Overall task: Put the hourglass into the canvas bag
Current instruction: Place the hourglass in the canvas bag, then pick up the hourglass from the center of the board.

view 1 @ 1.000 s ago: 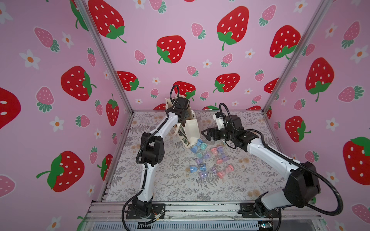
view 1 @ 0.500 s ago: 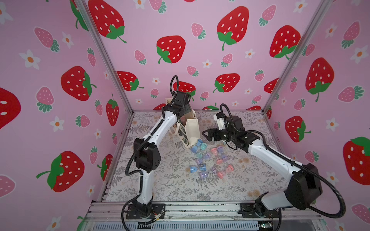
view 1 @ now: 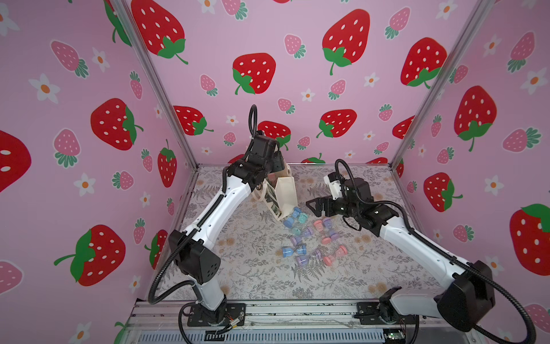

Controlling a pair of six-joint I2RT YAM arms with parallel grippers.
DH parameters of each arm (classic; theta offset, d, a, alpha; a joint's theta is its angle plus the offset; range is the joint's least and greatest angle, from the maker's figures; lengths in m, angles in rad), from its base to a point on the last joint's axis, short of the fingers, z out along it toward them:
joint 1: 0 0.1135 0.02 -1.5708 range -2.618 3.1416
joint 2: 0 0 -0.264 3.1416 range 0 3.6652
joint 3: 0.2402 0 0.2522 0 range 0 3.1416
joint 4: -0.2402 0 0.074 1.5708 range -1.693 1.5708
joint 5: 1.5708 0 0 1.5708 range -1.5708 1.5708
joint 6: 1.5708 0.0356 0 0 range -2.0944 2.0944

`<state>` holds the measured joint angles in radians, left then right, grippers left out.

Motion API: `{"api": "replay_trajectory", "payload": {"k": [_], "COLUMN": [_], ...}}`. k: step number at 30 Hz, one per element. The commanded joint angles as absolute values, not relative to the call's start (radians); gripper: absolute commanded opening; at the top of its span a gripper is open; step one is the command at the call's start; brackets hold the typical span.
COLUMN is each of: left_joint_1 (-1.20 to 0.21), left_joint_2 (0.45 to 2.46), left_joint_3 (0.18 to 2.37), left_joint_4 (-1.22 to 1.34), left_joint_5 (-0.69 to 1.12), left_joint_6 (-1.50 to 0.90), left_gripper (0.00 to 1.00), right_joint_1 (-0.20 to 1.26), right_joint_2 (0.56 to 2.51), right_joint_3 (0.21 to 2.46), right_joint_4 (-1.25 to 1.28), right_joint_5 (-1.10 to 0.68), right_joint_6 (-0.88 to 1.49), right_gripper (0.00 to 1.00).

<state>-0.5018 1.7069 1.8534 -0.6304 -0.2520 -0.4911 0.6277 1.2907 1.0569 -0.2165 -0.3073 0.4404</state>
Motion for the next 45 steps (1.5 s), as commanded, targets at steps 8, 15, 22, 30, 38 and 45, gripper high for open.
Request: {"api": "replay_trajectory", "payload": {"k": [8,15,22,30,38,45], "left_joint_1": [-0.646,-0.784,-0.886,-0.898,-0.894,-0.879], "left_joint_2": [1.426,1.325,1.339,1.394,1.499,1.602], "left_joint_3": [1.541,1.361,1.195,1.035,0.989,1.008], "left_joint_4": [-0.636,-0.695,-0.671,-0.573,-0.563,-0.549], "left_joint_5": [-0.266,-0.262,-0.187,-0.070,-0.092,-0.098], "left_joint_6": [-0.412,-0.400,-0.326,-0.310,-0.314,-0.278], "left_gripper": [0.71,0.70,0.70,0.69,0.69,0.69], "right_joint_1": [0.620,0.615,0.615,0.615,0.615,0.615], "right_joint_2": [1.124,1.077,1.076,1.090,1.110,1.114], "right_joint_3": [0.910,0.829,0.754,0.700,0.675,0.675], "right_joint_4": [-0.356,-0.401,-0.379,-0.349,-0.318,-0.303], "right_joint_5": [-0.288,-0.317,-0.359,-0.390,-0.397,-0.397], "right_joint_6": [0.423,0.447,0.448,0.440,0.451,0.460], "right_gripper": [0.99,0.99,0.99,0.99,0.99,0.99]}}
